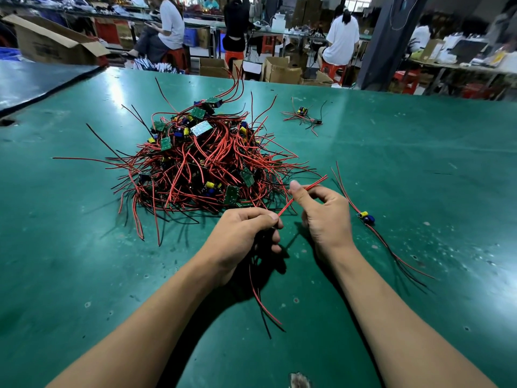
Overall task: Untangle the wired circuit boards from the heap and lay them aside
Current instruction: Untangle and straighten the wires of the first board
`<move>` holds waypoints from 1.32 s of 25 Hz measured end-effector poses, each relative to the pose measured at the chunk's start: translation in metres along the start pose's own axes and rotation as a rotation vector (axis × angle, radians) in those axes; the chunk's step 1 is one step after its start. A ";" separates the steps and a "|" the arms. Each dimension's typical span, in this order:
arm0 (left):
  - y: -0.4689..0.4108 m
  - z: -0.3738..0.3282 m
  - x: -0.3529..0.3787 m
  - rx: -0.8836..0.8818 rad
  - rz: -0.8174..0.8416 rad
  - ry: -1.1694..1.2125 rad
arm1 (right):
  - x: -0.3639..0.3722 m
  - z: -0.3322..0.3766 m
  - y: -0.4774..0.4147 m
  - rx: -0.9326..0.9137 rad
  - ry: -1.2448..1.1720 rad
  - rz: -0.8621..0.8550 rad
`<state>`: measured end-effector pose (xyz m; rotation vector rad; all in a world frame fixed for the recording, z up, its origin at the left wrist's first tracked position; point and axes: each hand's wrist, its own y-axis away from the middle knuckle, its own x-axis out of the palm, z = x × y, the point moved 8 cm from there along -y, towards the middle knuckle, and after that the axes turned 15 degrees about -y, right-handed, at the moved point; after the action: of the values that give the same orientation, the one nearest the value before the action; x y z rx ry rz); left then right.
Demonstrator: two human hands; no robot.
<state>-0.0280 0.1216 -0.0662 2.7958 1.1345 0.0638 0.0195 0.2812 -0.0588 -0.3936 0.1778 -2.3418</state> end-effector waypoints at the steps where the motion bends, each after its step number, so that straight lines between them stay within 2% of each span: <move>1: 0.000 0.000 0.001 0.007 0.009 -0.028 | -0.006 0.001 -0.003 -0.029 0.007 -0.038; 7: 0.000 -0.001 0.004 0.014 0.040 -0.072 | -0.021 -0.002 -0.008 -0.027 -0.112 -0.209; 11: 0.004 -0.003 0.004 0.031 0.035 -0.125 | -0.019 -0.014 -0.005 0.176 -0.304 -0.274; 15: 0.005 -0.006 0.000 0.061 0.003 -0.246 | -0.012 -0.017 0.001 0.349 -0.458 -0.269; 19: 0.006 -0.003 -0.004 0.023 -0.032 -0.167 | -0.011 -0.014 0.008 0.401 -0.372 -0.207; 22: 0.005 0.000 -0.002 -0.037 -0.017 -0.017 | -0.015 -0.015 0.007 0.422 -0.316 -0.196; 24: 0.005 0.000 -0.002 -0.042 0.005 -0.012 | -0.016 -0.015 0.005 0.410 -0.290 -0.169; 27: 0.007 -0.007 -0.001 0.028 0.046 -0.022 | -0.010 -0.009 0.006 0.286 -0.091 -0.002; 30: 0.010 -0.024 -0.001 0.197 0.078 -0.072 | 0.011 0.003 0.014 0.077 0.328 0.311; 33: 0.015 -0.035 0.002 0.297 0.124 -0.084 | 0.034 0.005 0.033 0.001 0.443 0.584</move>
<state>-0.0196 0.1157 -0.0297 3.0905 1.0251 -0.2270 0.0199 0.2336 -0.0546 0.1734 0.4385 -1.8136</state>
